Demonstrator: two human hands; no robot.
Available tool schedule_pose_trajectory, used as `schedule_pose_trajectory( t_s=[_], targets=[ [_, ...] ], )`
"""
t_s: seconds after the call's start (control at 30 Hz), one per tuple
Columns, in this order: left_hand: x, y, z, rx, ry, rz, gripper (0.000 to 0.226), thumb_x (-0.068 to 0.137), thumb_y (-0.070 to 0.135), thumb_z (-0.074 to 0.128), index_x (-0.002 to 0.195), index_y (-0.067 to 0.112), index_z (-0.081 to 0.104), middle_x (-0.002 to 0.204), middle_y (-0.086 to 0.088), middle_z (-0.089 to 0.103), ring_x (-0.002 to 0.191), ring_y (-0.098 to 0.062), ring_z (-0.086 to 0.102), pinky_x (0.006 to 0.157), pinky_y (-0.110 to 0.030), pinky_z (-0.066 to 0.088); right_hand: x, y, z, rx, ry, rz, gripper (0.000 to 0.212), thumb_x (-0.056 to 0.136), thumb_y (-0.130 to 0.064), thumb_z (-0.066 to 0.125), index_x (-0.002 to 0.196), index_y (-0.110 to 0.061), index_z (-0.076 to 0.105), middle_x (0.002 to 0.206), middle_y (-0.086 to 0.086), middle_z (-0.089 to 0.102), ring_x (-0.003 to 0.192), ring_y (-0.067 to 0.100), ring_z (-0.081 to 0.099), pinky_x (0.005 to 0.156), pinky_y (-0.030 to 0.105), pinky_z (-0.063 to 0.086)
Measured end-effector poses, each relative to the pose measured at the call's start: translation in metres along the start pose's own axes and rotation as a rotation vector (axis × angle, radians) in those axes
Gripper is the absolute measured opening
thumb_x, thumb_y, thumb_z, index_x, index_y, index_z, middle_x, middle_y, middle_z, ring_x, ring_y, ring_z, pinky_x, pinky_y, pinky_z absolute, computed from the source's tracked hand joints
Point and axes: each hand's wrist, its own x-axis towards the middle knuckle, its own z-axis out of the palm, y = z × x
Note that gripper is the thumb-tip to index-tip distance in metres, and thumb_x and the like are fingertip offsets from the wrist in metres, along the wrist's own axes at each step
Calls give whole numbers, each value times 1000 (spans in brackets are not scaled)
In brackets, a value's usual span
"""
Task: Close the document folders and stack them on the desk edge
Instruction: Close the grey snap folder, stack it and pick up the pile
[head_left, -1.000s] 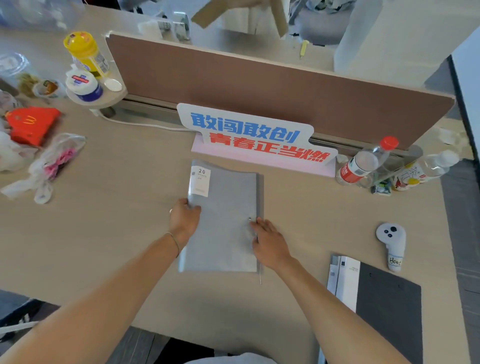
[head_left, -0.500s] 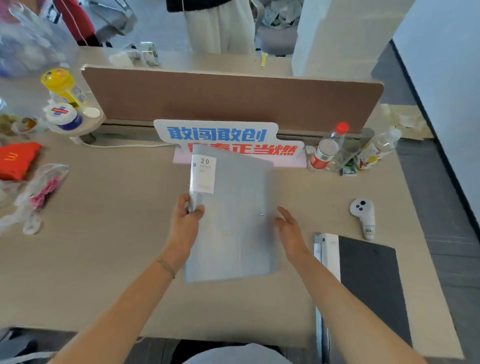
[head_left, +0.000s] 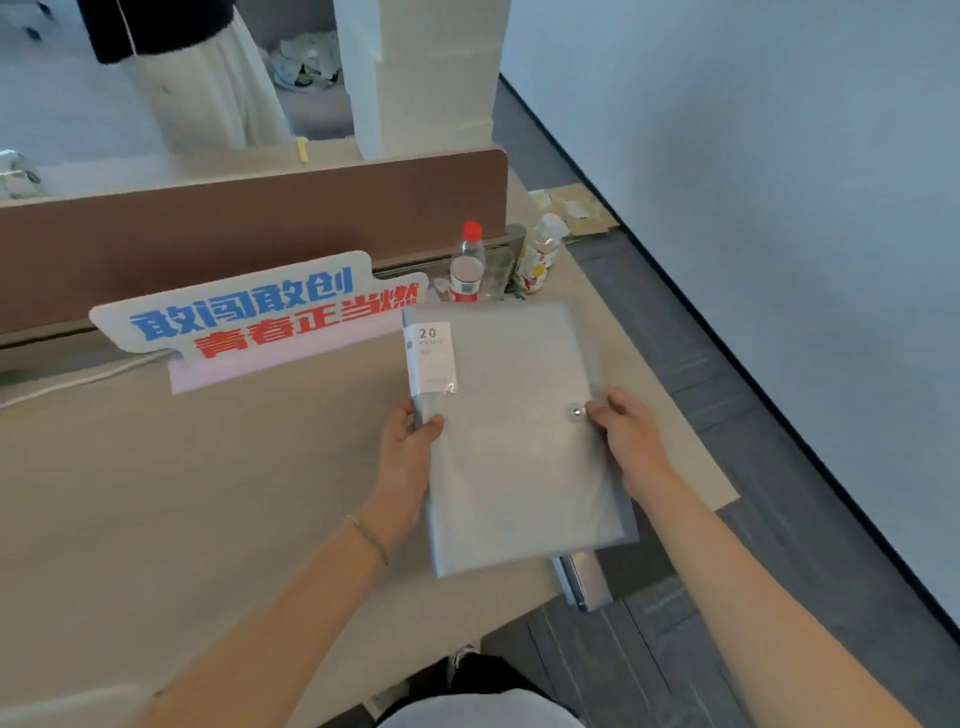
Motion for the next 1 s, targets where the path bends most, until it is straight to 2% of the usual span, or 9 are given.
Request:
schedule_pose_trajectory(
  t_s=[0.07, 0.17, 0.27, 0.37, 0.53, 0.63, 0.73, 0.87, 1.0],
  targets=[
    [-8, -11, 21, 95, -31, -30, 11, 100, 6, 56, 105, 17, 58, 99, -9, 71, 79, -21, 66, 65, -31, 56, -4, 5, -29, -23, 101, 14, 16, 90, -9, 63, 96, -22, 70, 98, -1, 70, 91, 16, 63, 83, 31, 47],
    [-14, -36, 48, 227, -64, -68, 7, 100, 15, 57, 104, 19, 63, 101, -7, 73, 78, -18, 67, 64, -32, 50, -5, 18, -67, -102, 200, 36, 26, 91, -10, 64, 116, -14, 69, 110, 3, 68, 101, 20, 61, 88, 30, 45],
    [-19, -63, 72, 359, -71, -57, 10, 100, 17, 59, 107, 13, 65, 93, -6, 72, 70, -16, 62, 58, -27, 43, 2, 38, -95, -180, 229, 64, 29, 90, -8, 63, 119, -12, 68, 113, 3, 68, 103, 21, 61, 90, 34, 47],
    [-20, -92, 93, 439, -44, -64, 10, 99, 14, 59, 101, 8, 66, 85, -6, 70, 67, -16, 60, 56, -27, 41, 13, 58, -114, -243, 217, 102, 37, 86, -4, 59, 121, -16, 68, 89, 2, 69, 81, 19, 62, 76, 33, 50],
    [-20, -131, 116, 537, 41, -108, 11, 100, 14, 58, 104, 7, 66, 89, -2, 70, 77, -15, 67, 55, -20, 43, 41, 91, -131, -344, 109, 152, 45, 88, -7, 56, 131, -22, 62, 90, 6, 68, 74, 16, 59, 63, 27, 42],
    [-18, -144, 128, 583, 75, -101, 9, 100, 10, 57, 103, 9, 66, 88, -4, 70, 72, -9, 62, 48, -7, 42, 61, 104, -138, -401, 51, 178, 51, 88, -10, 55, 138, -17, 58, 104, 10, 69, 85, 22, 63, 71, 31, 47],
    [-13, -160, 140, 648, 153, -86, 13, 98, 9, 57, 96, 12, 69, 81, -6, 70, 65, -11, 59, 47, -9, 40, 77, 113, -140, -431, 25, 216, 58, 86, -10, 59, 143, -11, 51, 132, 14, 62, 116, 31, 58, 94, 39, 47],
    [-6, -176, 152, 685, 254, -89, 13, 96, 14, 57, 97, 13, 69, 91, -8, 70, 74, -19, 64, 70, -35, 56, 86, 121, -138, -473, -52, 244, 57, 93, -11, 53, 148, -7, 43, 148, 13, 50, 135, 33, 46, 107, 39, 37],
    [-2, -179, 158, 737, 335, -63, 30, 95, 15, 56, 124, 16, 62, 109, -1, 54, 108, -23, 57, 91, -33, 48, 94, 131, -140, -521, -107, 249, 56, 93, -11, 52, 148, -5, 42, 147, 17, 51, 134, 34, 47, 109, 40, 38]
  ],
)
